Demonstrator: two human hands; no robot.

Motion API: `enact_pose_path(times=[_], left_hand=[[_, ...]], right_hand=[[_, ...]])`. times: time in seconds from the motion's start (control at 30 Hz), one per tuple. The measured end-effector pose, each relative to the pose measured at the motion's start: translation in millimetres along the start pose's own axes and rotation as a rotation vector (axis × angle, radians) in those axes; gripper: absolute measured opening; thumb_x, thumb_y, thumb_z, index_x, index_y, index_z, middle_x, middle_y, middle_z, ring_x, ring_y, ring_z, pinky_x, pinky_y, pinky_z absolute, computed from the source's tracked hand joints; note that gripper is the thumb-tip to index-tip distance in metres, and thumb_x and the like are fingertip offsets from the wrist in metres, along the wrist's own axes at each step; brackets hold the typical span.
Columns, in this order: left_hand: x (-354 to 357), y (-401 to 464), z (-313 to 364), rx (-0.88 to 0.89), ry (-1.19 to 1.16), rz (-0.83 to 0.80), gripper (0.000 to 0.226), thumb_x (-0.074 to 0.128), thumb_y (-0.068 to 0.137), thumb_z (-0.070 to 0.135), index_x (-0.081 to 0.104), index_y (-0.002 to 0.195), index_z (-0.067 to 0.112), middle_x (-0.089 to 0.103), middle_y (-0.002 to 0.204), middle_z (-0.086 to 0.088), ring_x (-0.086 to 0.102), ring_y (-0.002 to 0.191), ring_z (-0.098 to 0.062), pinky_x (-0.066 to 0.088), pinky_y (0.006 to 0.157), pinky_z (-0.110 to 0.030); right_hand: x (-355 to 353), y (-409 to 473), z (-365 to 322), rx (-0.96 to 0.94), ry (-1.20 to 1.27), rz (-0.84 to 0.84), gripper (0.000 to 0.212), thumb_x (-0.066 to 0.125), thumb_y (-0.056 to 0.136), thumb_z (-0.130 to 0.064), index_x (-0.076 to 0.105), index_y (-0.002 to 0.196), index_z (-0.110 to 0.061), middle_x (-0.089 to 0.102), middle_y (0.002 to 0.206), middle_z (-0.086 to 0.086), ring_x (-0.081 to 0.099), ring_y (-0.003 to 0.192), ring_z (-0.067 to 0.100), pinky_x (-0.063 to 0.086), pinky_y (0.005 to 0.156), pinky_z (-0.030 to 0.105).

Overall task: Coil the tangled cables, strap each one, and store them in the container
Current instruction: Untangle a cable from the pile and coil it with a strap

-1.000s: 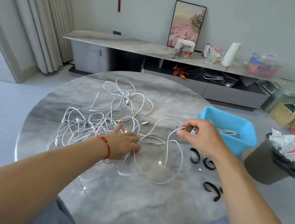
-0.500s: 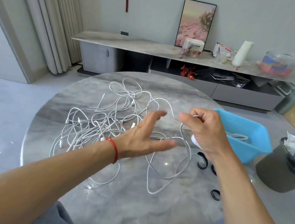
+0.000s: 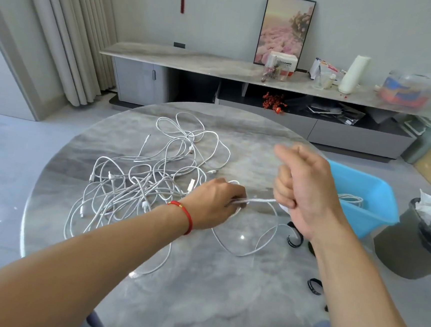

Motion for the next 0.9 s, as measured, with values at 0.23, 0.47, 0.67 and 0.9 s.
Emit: enact_pose_path(times=[0.23, 0.47, 0.67, 0.9], left_hand=[[-12, 13, 7, 0.245, 0.155, 0.162, 0.011, 0.067, 0.074, -0.002, 0.066, 0.082, 0.005, 0.064, 0.076, -0.009, 0.057, 0.085, -0.030, 0.045, 0.088, -0.037], [-21, 0, -40, -0.032, -0.069, 0.201, 0.014, 0.061, 0.097, 0.012, 0.065, 0.087, 0.002, 0.064, 0.080, -0.012, 0.055, 0.077, -0.027, 0.038, 0.074, -0.032], [-14, 6, -37, -0.031, -0.055, 0.159, 0.012, 0.063, 0.095, 0.013, 0.069, 0.100, 0.004, 0.066, 0.090, -0.009, 0.059, 0.088, -0.027, 0.044, 0.081, -0.037], [0, 1, -34, 0.056, 0.295, 0.027, 0.018, 0.053, 0.095, 0.034, 0.066, 0.105, 0.026, 0.058, 0.107, 0.004, 0.054, 0.104, -0.022, 0.043, 0.087, -0.040]], right_hand=[[5, -3, 22, 0.154, -1.222, -0.248, 0.039, 0.069, 0.077, -0.069, 0.074, 0.086, -0.032, 0.069, 0.072, -0.010, 0.064, 0.077, 0.011, 0.051, 0.068, 0.032], [-8, -7, 0, -0.168, -0.642, -0.390, 0.040, 0.057, 0.097, -0.051, 0.065, 0.070, -0.023, 0.063, 0.080, 0.001, 0.060, 0.078, 0.012, 0.040, 0.078, 0.030], [15, -2, 3, -0.043, 0.215, -0.489, 0.037, 0.046, 0.102, -0.020, 0.044, 0.065, -0.014, 0.074, 0.102, 0.020, 0.069, 0.111, 0.035, 0.050, 0.105, 0.042], [8, 19, 27, -0.110, -0.836, -0.001, 0.023, 0.065, 0.083, -0.041, 0.050, 0.089, -0.025, 0.051, 0.052, -0.006, 0.046, 0.048, 0.011, 0.034, 0.053, 0.032]])
Point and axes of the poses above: each hand's wrist, its own y-axis towards the middle knuckle, its own x-axis out of the palm, z = x × y, the point moved 3 cm from there along y, towards the middle knuckle
